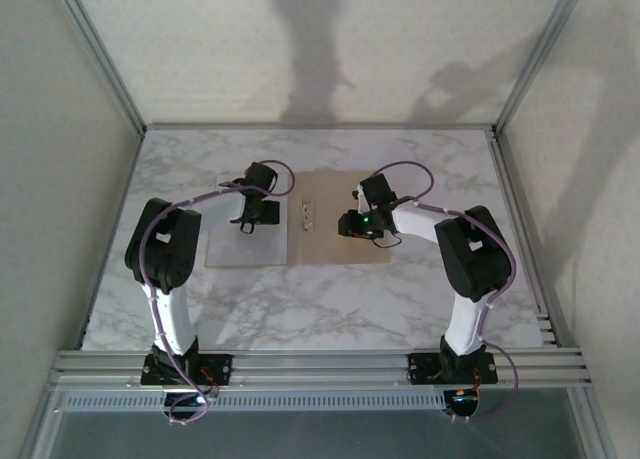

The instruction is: Put the files into the folder

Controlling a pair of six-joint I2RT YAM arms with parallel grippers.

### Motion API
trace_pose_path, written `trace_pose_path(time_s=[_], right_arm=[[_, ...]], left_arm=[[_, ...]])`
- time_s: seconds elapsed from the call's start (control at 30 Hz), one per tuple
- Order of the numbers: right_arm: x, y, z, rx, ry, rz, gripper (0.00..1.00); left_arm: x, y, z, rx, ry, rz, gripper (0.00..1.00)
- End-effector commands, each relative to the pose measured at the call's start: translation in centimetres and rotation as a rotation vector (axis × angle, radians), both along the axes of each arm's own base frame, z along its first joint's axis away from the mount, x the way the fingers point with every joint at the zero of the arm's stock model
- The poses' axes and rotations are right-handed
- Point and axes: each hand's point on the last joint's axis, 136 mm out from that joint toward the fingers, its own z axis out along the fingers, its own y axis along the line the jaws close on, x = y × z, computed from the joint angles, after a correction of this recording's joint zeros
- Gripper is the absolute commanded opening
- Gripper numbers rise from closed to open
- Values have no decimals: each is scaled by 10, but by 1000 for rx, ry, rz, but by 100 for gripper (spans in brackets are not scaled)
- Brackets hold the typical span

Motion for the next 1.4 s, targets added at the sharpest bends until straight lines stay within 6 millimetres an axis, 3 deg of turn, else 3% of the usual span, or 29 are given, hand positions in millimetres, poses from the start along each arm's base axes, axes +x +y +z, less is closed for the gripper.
trace_pose_path(time_s=[0.0,0.13,0.27,0.4,0.57,0.73,0.9,1.2,1.37], right_arm=[[-9,1,5,7,22,-6,42],[-12,7,8,16,23,8,41],[-17,13,11,28,26,20,41],[-20,15,19,41,21,29,42],[-20,13,38,35,-15,50,42],[-14,7,55,22,-83,74,42],[-2,-6,53,27,-115,65,42],[16,-23,46,89,-203,-3,41],[17,-27,38,99,-236,-31,41]], left_arm=[[14,-11,47,-78,-78,33,82],[21,-24,83,-121,-152,58,83],[15,-46,106,-174,-201,63,82],[2,-74,119,-218,-226,52,81],[-16,-98,122,-233,-235,54,75],[-25,-114,115,-289,-238,96,65],[-32,-134,94,-281,-214,130,60],[-40,-138,39,-230,-122,201,43],[-46,-137,23,-227,-90,219,31]])
